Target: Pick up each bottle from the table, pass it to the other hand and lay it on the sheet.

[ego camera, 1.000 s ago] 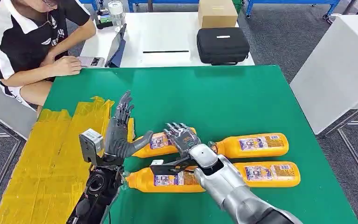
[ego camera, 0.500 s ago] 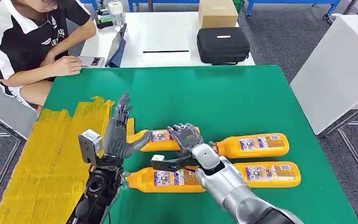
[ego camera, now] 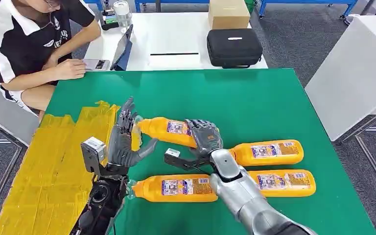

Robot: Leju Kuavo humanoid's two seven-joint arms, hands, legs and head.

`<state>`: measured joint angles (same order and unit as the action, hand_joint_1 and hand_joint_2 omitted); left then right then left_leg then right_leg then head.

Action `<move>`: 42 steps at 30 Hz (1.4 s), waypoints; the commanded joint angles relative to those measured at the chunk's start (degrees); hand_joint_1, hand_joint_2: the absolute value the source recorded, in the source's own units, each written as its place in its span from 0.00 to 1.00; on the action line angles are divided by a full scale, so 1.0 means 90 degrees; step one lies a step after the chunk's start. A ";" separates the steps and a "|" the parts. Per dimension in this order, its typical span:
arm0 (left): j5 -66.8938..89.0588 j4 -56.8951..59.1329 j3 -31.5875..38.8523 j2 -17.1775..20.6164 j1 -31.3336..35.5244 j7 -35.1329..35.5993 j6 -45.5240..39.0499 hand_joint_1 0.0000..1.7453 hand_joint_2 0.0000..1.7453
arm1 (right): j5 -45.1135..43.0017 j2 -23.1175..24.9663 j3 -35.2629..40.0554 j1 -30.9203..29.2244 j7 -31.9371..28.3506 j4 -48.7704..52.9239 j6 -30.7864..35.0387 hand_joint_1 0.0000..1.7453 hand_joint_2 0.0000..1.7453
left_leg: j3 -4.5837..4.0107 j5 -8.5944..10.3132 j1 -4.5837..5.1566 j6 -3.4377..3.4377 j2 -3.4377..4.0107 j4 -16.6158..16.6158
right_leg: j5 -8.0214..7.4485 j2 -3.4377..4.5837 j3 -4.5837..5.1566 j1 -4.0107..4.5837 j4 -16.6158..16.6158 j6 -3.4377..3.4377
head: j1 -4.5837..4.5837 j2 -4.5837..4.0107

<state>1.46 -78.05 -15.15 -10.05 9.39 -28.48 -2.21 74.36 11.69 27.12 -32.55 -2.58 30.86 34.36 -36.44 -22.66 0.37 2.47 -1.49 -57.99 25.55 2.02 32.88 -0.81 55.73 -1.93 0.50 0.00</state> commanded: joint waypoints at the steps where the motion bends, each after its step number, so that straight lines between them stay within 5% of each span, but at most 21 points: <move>1: 0.0047 0.0324 0.0044 -0.0008 0.0176 -0.0008 0.0023 0.00 1.00 | -0.0925 -0.0062 -0.1549 0.0638 -0.0936 0.1843 0.0627 1.00 1.00 | 0.0018 -0.0011 -0.0007 -0.0016 -0.0005 -0.0001 | 0.0013 -0.0032 -0.0024 0.0010 -0.0004 0.0009 | 0.0000 0.0000; 3: 0.0037 0.0328 -0.0030 -0.0021 0.0238 -0.0020 0.0065 0.00 1.00 | -0.1418 0.0064 -0.2109 0.0818 -0.1387 0.2280 0.0627 1.00 1.00 | 0.0045 -0.0026 -0.0010 -0.0028 -0.0001 -0.0003 | 0.0026 -0.0047 -0.0054 0.0016 -0.0006 0.0016 | -0.0002 0.0000; 5: 0.0040 0.0212 -0.0111 0.0017 0.0247 -0.0017 0.0072 0.00 1.00 | -0.3041 0.0048 -0.2331 0.0952 -0.1903 0.2573 0.0502 1.00 1.00 | 0.0016 -0.0013 -0.0004 -0.0018 -0.0008 -0.0004 | 0.0017 -0.0038 -0.0023 0.0007 0.0002 0.0010 | 0.0002 0.0000; 9: -0.0118 -0.0023 -0.0182 0.0078 0.0309 0.0044 0.0144 0.00 1.00 | -0.6201 -0.0019 -0.2622 0.1409 -0.2702 0.3464 -0.0876 1.00 1.00 | -0.0001 -0.0002 -0.0002 -0.0011 -0.0021 -0.0002 | 0.0009 -0.0040 -0.0008 0.0003 0.0000 0.0006 | 0.0000 0.0000; 12: -0.0174 -0.0026 -0.0346 0.0121 0.0482 0.0192 0.0257 0.00 1.00 | -0.7324 -0.0021 -0.2680 0.1584 -0.3056 0.3671 -0.1277 1.00 1.00 | -0.0001 -0.0003 -0.0003 -0.0013 -0.0019 -0.0003 | 0.0009 -0.0040 -0.0008 0.0004 -0.0001 0.0007 | 0.0000 0.0000; 17: -0.0166 0.0058 -0.0533 0.0226 0.0684 0.0637 0.0332 0.00 1.00 | -0.7868 -0.0051 -0.2239 0.1760 -0.3314 0.3923 -0.1839 1.00 1.00 | 0.0008 -0.0007 -0.0006 -0.0019 -0.0020 -0.0004 | 0.0013 -0.0048 -0.0017 0.0009 0.0000 0.0011 | 0.0000 0.0000; 32: -0.0401 -0.0200 -0.0859 0.0344 0.0941 0.1054 0.0673 0.00 1.00 | -0.7706 -0.0214 -0.1342 0.1675 -0.3621 0.3812 -0.2061 1.00 1.00 | 0.0013 -0.0009 -0.0004 -0.0014 0.0008 -0.0001 | 0.0006 -0.0020 -0.0016 0.0007 -0.0005 0.0007 | 0.0000 0.0000; 42: -0.0432 -0.0544 -0.1113 0.0360 0.0855 0.1068 0.0668 0.00 1.00 | -0.6992 -0.0148 -0.0578 0.1503 -0.3578 0.3185 -0.2124 1.00 1.00 | 0.0008 -0.0006 -0.0003 -0.0011 0.0009 0.0002 | 0.0003 -0.0011 -0.0010 0.0005 -0.0005 0.0007 | 0.0000 0.0000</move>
<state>-1.88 -81.92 -21.97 -8.94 15.55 -19.26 3.80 8.48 11.19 16.24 -15.98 -35.47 65.81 14.75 -36.49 -22.66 0.38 2.48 -1.49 -58.00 25.55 1.98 32.91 -0.82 55.73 -1.93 0.50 0.00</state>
